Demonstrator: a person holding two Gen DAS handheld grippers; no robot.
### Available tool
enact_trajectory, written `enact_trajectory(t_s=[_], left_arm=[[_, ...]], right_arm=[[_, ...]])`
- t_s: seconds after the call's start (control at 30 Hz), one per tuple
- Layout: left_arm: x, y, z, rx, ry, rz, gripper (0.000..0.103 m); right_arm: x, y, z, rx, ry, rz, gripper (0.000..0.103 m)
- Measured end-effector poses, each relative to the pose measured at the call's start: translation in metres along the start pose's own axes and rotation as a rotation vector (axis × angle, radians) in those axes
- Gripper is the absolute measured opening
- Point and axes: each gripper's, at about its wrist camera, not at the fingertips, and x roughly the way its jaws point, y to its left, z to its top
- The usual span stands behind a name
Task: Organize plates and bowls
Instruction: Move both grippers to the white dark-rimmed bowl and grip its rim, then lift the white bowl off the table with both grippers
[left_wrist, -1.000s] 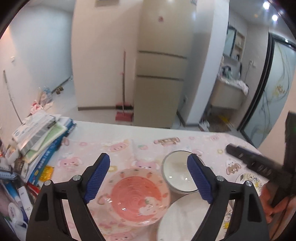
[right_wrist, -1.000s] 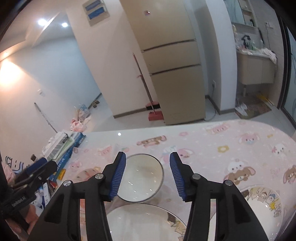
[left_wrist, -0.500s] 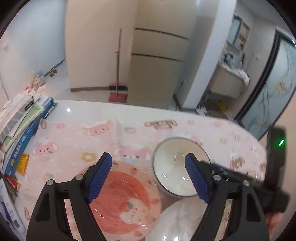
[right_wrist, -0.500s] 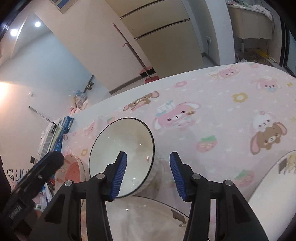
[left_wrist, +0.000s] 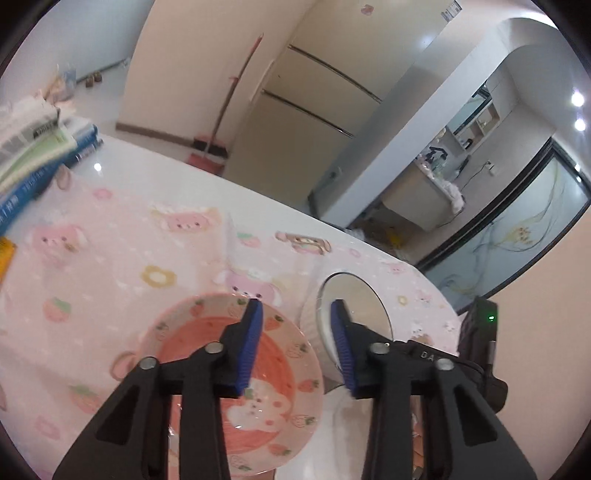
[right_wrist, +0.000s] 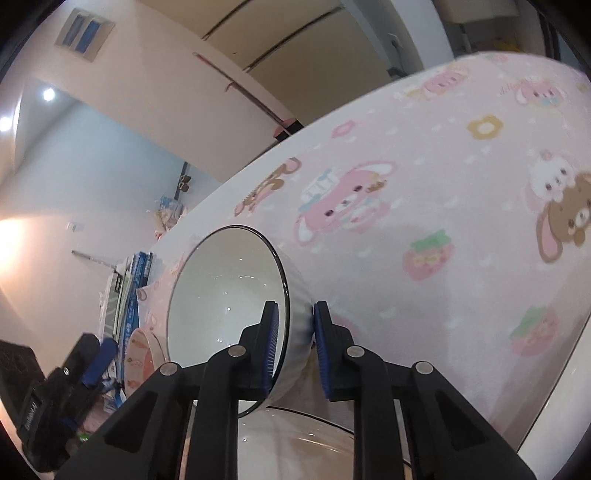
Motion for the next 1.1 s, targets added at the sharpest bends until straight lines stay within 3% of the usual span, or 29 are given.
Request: enact_trajectory(t_s=[0.2, 0.3, 0.37, 0.43, 0.47, 0.53, 0.6, 0.67, 0.73, 0.9, 1.1], left_arm=[[0.007, -0.019, 0.001, 0.021, 0.018, -0.053, 0.03], [0.015, -0.042, -0.001, 0.085, 0.009, 0.085, 0.071], [0.017, -0.053, -0.001, 0.106, -0.008, 0.063, 0.071], [0.025, -0.066, 0.001, 0.132, -0.001, 0.1, 0.071], [0.03, -0.069, 0.003, 0.136, 0.01, 0.117, 0.07], [0.044, -0.076, 0.006, 0.125, 0.051, 0.122, 0.047], [0.065, -0.079, 0.007, 0.119, 0.13, 0.122, 0.041], [0.086, -0.078, 0.001, 0.104, 0.215, 0.214, 0.034], [0.097, -0.07, -0.006, 0.071, 0.253, 0.235, 0.018], [0.087, -0.068, -0.012, 0.066, 0.219, 0.243, 0.015], [0.042, -0.081, -0.009, 0.121, 0.134, 0.248, 0.015]], right_arm=[[0.005, -0.019, 0.006, 0.096, 0.033, 0.067, 0.014], [0.006, -0.027, 0.008, 0.128, 0.048, 0.097, 0.014], [0.007, -0.035, 0.008, 0.178, 0.067, 0.132, 0.014], [0.007, -0.039, 0.009, 0.194, 0.074, 0.156, 0.014], [0.006, -0.04, 0.01, 0.198, 0.072, 0.161, 0.014], [0.003, -0.04, 0.012, 0.201, 0.065, 0.18, 0.014], [0.001, -0.039, 0.013, 0.206, 0.069, 0.208, 0.014], [0.0, -0.038, 0.012, 0.203, 0.071, 0.199, 0.014], [-0.001, -0.038, 0.012, 0.208, 0.069, 0.193, 0.014], [-0.012, -0.031, 0.014, 0.179, 0.048, 0.179, 0.014], [-0.045, -0.004, 0.009, 0.081, -0.018, 0.194, 0.015]])
